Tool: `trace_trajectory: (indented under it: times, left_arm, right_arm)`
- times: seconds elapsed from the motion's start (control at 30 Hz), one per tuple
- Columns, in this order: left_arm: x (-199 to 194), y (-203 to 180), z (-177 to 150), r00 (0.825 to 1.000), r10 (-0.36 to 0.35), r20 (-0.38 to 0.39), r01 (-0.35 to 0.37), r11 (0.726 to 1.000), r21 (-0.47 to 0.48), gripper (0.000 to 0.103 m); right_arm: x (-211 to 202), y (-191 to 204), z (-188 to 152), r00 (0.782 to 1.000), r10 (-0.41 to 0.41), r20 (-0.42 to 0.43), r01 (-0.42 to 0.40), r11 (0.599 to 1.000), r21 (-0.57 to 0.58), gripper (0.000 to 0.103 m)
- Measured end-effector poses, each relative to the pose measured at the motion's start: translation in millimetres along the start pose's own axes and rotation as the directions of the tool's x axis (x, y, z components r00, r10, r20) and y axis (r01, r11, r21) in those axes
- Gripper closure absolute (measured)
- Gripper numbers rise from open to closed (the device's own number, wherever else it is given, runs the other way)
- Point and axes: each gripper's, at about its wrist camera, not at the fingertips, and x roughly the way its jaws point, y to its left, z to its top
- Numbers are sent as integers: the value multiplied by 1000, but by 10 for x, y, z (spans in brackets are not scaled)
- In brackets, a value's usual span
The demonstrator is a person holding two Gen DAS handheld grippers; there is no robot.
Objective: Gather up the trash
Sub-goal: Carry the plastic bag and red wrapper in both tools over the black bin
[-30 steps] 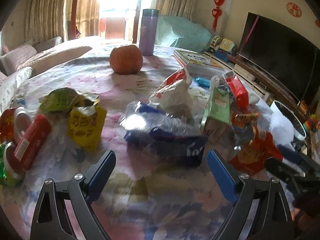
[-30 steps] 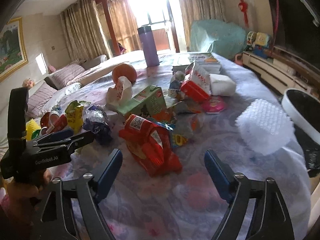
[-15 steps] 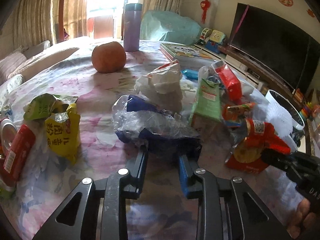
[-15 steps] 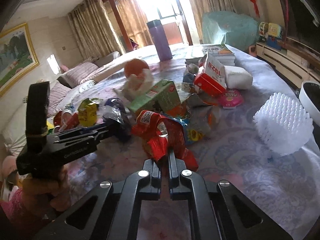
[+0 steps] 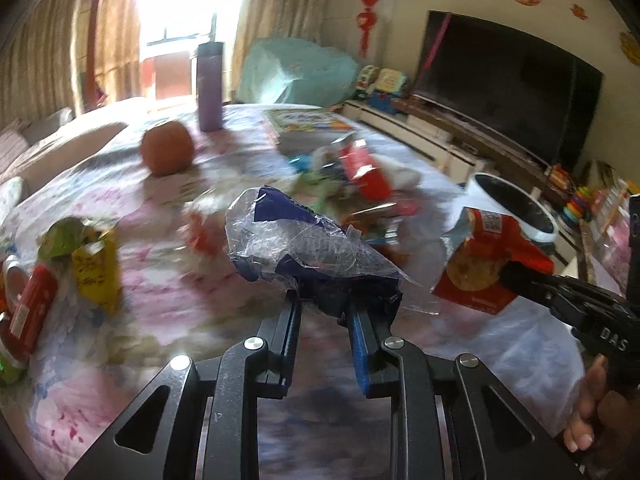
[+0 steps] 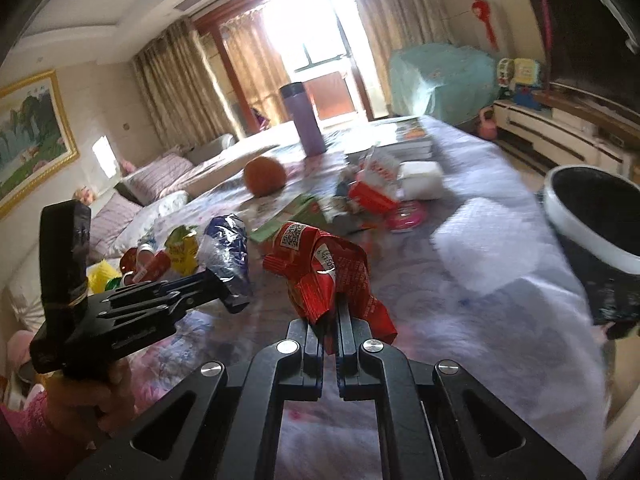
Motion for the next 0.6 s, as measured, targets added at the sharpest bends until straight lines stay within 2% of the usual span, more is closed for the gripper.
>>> trace_trajectory:
  times: [0.27,0.6]
  left_arm:
    - [-11,-504,132,995,-99,3,98,989,107,81]
    - [348,-944,361,985,-172,-34,175,962,211,81]
  right_arm:
    - [-388,-423,17,995,-87,53,82,993,81,99]
    - [-752,-954,75,975,-196,100,177,969,171,99]
